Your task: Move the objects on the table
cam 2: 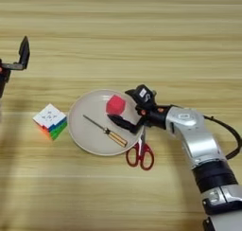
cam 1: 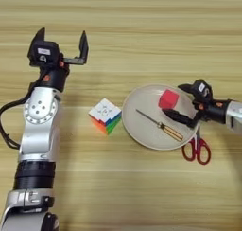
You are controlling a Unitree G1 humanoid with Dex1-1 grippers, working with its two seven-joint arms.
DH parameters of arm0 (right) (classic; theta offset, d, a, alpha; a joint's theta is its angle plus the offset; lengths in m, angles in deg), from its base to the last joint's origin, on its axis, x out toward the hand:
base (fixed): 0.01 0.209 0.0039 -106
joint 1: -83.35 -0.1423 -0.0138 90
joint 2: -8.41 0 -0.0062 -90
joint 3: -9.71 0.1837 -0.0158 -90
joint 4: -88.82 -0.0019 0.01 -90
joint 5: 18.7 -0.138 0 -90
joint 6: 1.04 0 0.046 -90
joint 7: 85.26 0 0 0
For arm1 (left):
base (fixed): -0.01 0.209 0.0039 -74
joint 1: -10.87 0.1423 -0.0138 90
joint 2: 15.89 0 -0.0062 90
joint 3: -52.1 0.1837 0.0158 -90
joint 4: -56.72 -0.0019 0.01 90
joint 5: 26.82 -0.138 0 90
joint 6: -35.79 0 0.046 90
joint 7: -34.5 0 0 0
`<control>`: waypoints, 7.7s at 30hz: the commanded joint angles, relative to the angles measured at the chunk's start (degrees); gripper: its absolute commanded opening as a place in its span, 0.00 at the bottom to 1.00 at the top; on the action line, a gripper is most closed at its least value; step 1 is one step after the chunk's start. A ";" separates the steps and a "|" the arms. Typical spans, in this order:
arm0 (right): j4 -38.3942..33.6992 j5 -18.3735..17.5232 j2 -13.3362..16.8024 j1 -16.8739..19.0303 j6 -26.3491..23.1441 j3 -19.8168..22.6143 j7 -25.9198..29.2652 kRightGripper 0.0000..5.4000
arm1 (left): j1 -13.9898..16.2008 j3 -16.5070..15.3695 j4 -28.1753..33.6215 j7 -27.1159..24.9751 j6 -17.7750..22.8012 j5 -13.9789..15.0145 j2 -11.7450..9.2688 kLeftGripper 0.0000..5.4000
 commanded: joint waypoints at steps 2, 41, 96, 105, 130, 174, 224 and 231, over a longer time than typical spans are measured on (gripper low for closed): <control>2.32 1.77 -0.93 -2.03 1.13 -1.06 0.03 0.88 | -1.00 -0.45 0.08 -0.11 -0.72 0.30 -0.30 1.00; -4.86 -0.36 1.92 -4.65 -1.60 3.09 2.17 0.43 | -2.08 1.02 -1.51 -2.62 -0.86 0.10 -0.44 1.00; -22.43 -13.24 15.86 -2.22 -5.39 5.32 25.81 0.43 | 7.82 18.53 13.28 -49.33 4.89 16.16 -11.57 1.00; -27.04 -16.65 16.88 -1.11 -7.10 5.24 28.40 0.43 | 7.85 19.15 13.66 -49.45 5.56 15.42 -11.63 1.00; -31.73 -19.11 15.62 -1.78 -9.48 2.22 27.05 0.43 | 7.52 21.29 13.86 -51.69 7.49 15.06 -12.52 1.00; -32.05 -18.45 13.64 -3.96 -9.32 -0.20 25.79 0.43 | 7.36 21.86 14.06 -53.39 7.14 15.50 -13.05 0.59; -31.64 -21.93 12.24 -3.94 -9.29 2.38 24.91 0.92 | 8.44 21.82 14.45 -55.57 7.35 15.32 -15.12 0.41; -31.77 -22.52 11.94 -4.41 -9.50 2.87 23.83 1.00 | 9.89 23.04 13.47 -60.44 10.75 16.26 -18.70 0.41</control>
